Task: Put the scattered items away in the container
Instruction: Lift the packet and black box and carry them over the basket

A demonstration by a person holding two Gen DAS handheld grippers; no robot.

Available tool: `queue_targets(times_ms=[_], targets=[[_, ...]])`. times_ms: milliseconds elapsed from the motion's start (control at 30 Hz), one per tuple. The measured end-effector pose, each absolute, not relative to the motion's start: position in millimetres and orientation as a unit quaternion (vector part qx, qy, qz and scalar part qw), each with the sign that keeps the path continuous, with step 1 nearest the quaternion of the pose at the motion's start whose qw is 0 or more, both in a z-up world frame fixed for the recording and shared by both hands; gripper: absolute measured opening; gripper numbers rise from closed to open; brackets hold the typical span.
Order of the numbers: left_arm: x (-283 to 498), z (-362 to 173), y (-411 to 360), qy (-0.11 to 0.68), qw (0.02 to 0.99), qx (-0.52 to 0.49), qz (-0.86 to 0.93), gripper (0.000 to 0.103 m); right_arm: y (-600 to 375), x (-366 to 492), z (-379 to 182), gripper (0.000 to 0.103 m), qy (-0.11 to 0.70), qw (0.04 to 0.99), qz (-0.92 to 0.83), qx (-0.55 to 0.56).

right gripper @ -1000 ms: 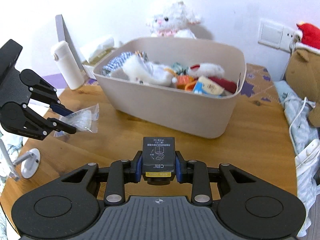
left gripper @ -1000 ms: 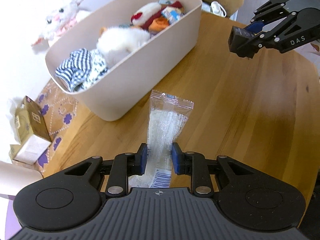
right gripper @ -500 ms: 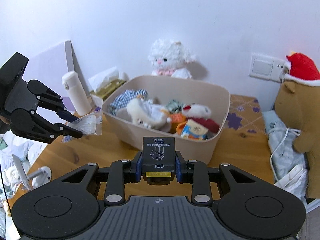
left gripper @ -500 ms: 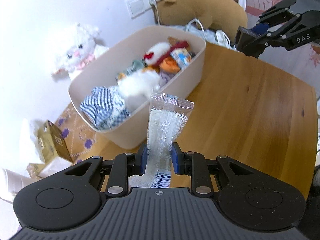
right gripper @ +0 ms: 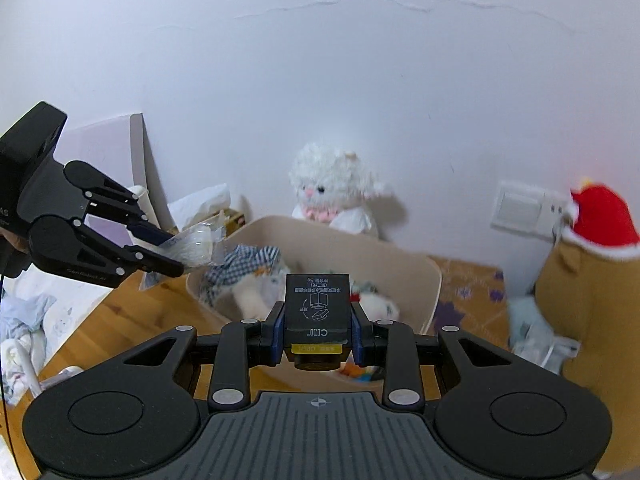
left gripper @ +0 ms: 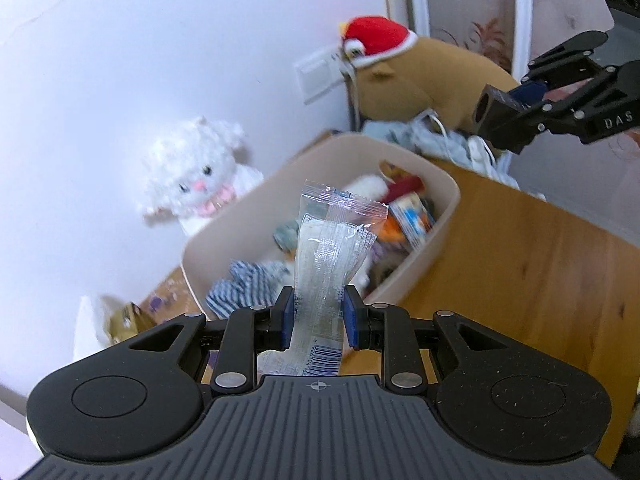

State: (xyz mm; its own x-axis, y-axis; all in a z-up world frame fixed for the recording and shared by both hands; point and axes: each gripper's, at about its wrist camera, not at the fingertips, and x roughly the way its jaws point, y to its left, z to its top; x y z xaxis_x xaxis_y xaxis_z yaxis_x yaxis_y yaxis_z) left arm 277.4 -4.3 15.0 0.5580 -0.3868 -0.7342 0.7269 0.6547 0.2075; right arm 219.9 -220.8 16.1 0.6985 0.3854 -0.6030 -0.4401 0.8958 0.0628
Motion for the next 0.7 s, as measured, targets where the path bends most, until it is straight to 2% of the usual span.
queue_targets(times_ms=[367,700], targets=[[322,11,-12,0.332,0.87,0.216,-0.294,0.025,-213,278,22,0.029,0.304,0.926,0.216,-0.061],[358,-26,-22,0.367,0.871,0.21,-0.248,0.025,-196,332,-18,0.029,0.351,0.911,0.203,-0.074]])
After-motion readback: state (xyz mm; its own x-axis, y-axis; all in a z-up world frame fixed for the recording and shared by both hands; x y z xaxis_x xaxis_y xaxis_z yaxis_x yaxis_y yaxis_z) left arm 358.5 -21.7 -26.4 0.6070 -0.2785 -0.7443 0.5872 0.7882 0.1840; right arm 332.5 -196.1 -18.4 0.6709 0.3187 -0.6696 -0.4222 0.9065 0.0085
